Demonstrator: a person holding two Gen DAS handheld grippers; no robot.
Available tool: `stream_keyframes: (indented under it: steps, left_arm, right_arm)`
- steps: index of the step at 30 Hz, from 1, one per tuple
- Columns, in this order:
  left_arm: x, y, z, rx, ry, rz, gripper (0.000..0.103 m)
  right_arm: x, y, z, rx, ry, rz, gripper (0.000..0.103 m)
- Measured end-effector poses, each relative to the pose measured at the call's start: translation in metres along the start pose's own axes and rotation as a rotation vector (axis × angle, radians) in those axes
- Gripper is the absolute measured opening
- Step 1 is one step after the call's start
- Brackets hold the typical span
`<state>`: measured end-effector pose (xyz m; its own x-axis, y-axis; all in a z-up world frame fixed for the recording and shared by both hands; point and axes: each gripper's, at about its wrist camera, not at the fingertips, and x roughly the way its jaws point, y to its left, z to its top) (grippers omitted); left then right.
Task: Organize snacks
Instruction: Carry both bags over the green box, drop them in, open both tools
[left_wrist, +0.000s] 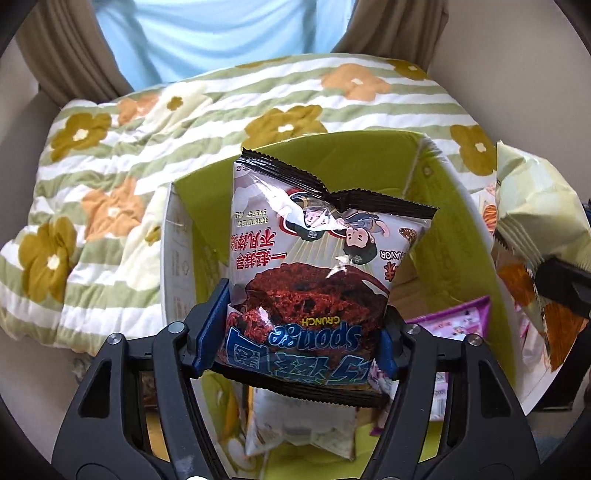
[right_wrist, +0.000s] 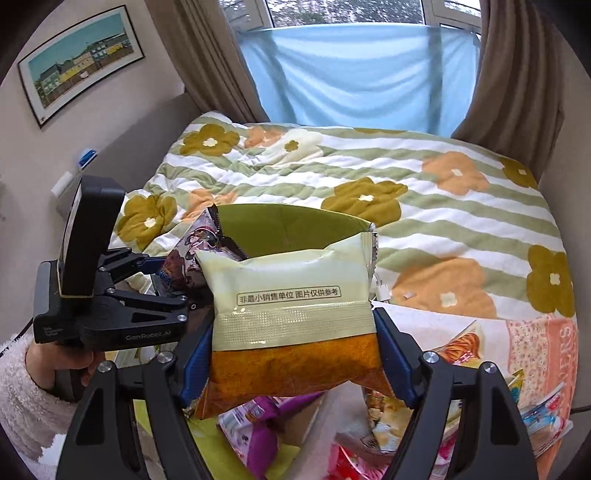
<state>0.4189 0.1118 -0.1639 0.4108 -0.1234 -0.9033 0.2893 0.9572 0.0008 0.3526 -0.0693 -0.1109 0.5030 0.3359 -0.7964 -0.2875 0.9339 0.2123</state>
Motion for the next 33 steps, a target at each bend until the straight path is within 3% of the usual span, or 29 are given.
stream_keyframes:
  steps: [1, 3, 4, 13, 24, 33]
  left_arm:
    - [0.004, 0.003, 0.001, 0.004, 0.006, -0.005, 0.072]
    - [0.008, 0.007, 0.003, 0.007, 0.008, -0.002, 0.1]
    - [0.009, 0.01, 0.003, 0.007, -0.001, -0.004, 0.102]
    - [-0.007, 0.022, -0.02, -0.049, -0.008, 0.033, 0.102]
    - [-0.028, 0.036, -0.04, -0.149, -0.021, 0.049, 0.102]
    - [-0.035, 0.034, -0.063, -0.185, -0.006, 0.039, 0.102]
  right_arm:
    - [0.004, 0.001, 0.001, 0.013, 0.005, -0.006, 0.075]
    - [0.011, 0.003, 0.002, 0.033, 0.016, -0.021, 0.075]
    - [0.014, 0.004, 0.004, 0.038, 0.02, -0.027, 0.075]
    - [0.036, 0.02, 0.008, -0.039, 0.045, -0.089, 0.075]
    - [0.068, 0.036, 0.019, -0.116, 0.057, -0.057, 0.082]
    - [0.056, 0.042, 0.002, -0.108, 0.062, -0.049, 0.084]
